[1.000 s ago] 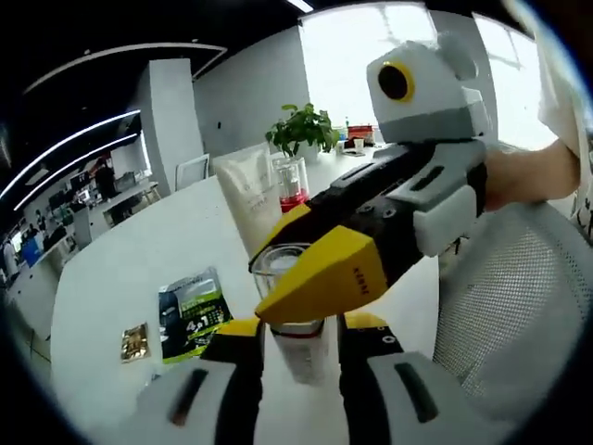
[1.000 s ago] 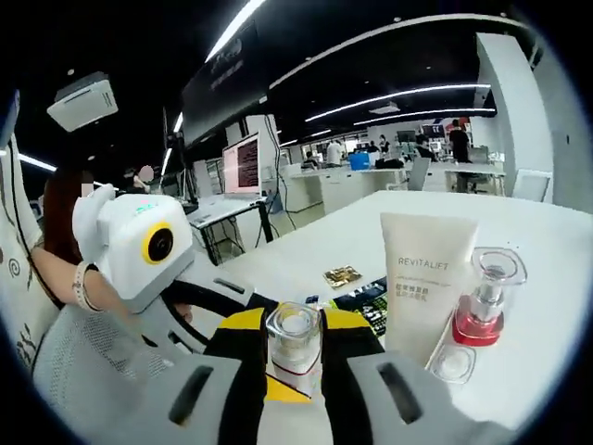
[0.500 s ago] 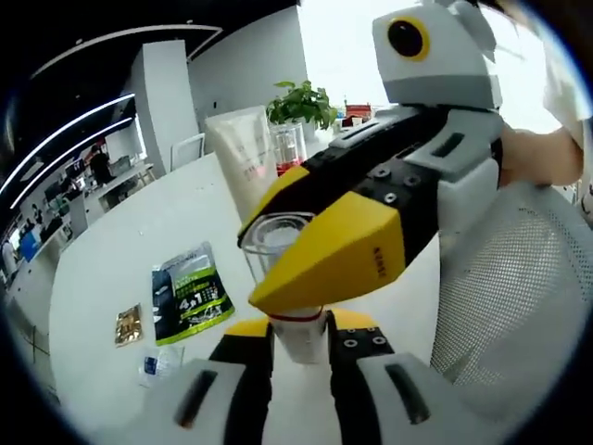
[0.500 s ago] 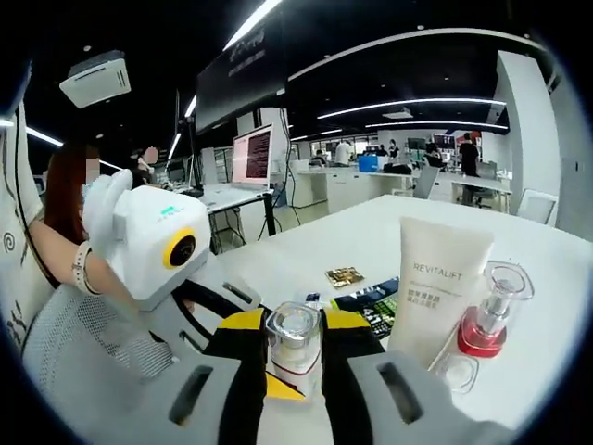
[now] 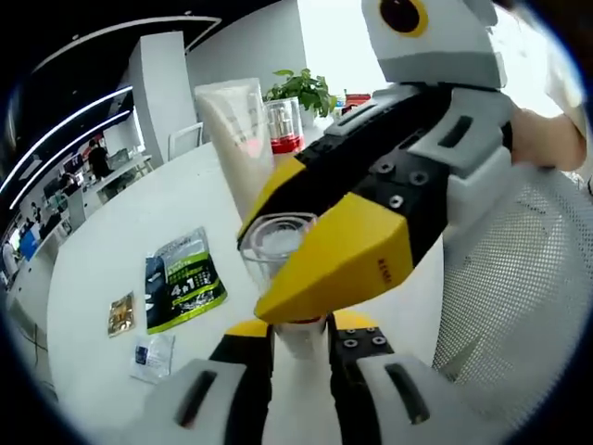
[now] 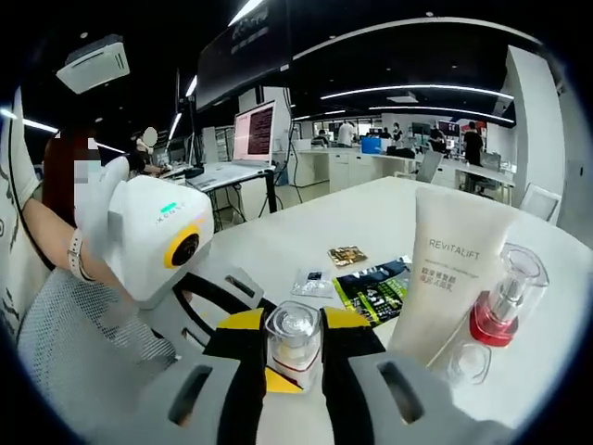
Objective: Arrange the skincare products in the storage area until every visible bottle or jar stands upright without overlapping.
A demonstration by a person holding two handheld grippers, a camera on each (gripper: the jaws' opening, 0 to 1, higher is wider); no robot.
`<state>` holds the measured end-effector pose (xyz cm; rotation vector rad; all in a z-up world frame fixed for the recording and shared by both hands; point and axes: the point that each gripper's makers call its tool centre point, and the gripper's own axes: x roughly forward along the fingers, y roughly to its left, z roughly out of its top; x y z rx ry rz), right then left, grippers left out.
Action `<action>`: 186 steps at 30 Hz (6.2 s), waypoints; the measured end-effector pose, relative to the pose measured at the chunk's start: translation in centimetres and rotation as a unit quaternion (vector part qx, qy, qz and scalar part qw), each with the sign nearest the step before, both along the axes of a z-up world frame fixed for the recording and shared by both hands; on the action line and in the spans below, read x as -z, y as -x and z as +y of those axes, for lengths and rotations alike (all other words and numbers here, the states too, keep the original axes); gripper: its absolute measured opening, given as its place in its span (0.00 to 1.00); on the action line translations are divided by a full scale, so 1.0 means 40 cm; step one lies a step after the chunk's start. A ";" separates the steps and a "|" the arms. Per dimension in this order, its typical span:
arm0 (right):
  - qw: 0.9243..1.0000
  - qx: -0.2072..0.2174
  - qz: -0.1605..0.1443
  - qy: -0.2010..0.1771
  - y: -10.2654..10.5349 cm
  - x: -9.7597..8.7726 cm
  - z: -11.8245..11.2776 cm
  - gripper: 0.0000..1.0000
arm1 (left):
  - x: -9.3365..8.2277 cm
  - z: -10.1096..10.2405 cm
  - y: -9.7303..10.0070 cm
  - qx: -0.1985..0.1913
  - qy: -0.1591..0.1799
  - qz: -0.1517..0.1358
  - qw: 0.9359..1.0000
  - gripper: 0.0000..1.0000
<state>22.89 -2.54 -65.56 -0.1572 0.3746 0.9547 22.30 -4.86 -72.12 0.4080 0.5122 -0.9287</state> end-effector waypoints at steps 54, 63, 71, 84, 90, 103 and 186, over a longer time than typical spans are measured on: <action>0.992 0.027 0.055 0.108 0.043 0.094 -0.258 0.23 | 0.068 0.035 -0.013 -0.005 -0.074 0.052 0.996 0.10; 0.991 0.051 0.062 0.111 0.005 0.118 -0.310 0.23 | 0.068 0.004 -0.031 0.006 -0.076 0.048 0.996 0.09; 0.991 0.054 0.063 0.109 -0.022 0.139 -0.313 0.19 | 0.064 -0.033 -0.045 0.020 -0.074 0.042 0.996 0.08; 0.990 0.049 0.067 0.112 -0.041 0.161 -0.313 0.15 | 0.056 -0.087 -0.060 0.036 -0.060 0.037 0.997 0.06; 0.990 0.047 0.063 0.113 -0.044 0.164 -0.310 0.14 | 0.053 -0.115 -0.057 0.046 -0.054 0.038 0.997 0.06; 0.990 0.053 0.066 0.110 -0.059 0.165 -0.306 0.12 | 0.052 -0.123 -0.076 0.051 -0.062 0.025 0.996 0.11; 0.983 0.056 0.035 0.170 0.025 0.029 -0.291 0.63 | -0.152 0.080 0.001 -0.072 0.016 0.036 0.997 0.61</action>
